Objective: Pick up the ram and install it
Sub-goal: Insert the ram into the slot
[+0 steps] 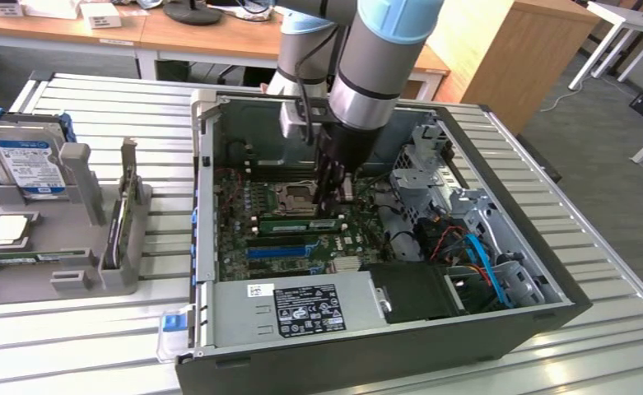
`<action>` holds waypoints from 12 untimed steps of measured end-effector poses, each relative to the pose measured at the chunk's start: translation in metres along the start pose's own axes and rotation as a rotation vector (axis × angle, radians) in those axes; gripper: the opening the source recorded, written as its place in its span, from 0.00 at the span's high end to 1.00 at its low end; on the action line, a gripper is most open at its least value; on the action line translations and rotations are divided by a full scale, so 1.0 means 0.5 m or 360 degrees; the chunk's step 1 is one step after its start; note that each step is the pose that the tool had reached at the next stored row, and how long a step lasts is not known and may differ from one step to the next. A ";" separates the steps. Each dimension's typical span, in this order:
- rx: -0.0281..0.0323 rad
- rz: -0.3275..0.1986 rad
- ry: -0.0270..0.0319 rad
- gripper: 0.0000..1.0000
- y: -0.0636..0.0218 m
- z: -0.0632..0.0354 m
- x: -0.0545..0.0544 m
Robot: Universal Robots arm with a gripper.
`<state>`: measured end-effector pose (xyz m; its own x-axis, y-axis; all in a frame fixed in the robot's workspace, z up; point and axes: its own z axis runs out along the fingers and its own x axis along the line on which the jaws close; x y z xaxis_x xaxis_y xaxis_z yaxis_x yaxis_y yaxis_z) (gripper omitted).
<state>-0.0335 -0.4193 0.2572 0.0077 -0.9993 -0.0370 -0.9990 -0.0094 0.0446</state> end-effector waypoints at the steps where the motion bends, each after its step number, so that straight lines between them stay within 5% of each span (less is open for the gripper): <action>1: 0.00000 0.0000 -0.00001 0.69 0.000 -0.004 0.000; 12: 0.00001 0.0000 -0.00004 0.69 0.001 -0.032 -0.001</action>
<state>-0.0335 -0.4192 0.2731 0.0077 -0.9993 -0.0373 -0.9990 -0.0094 0.0445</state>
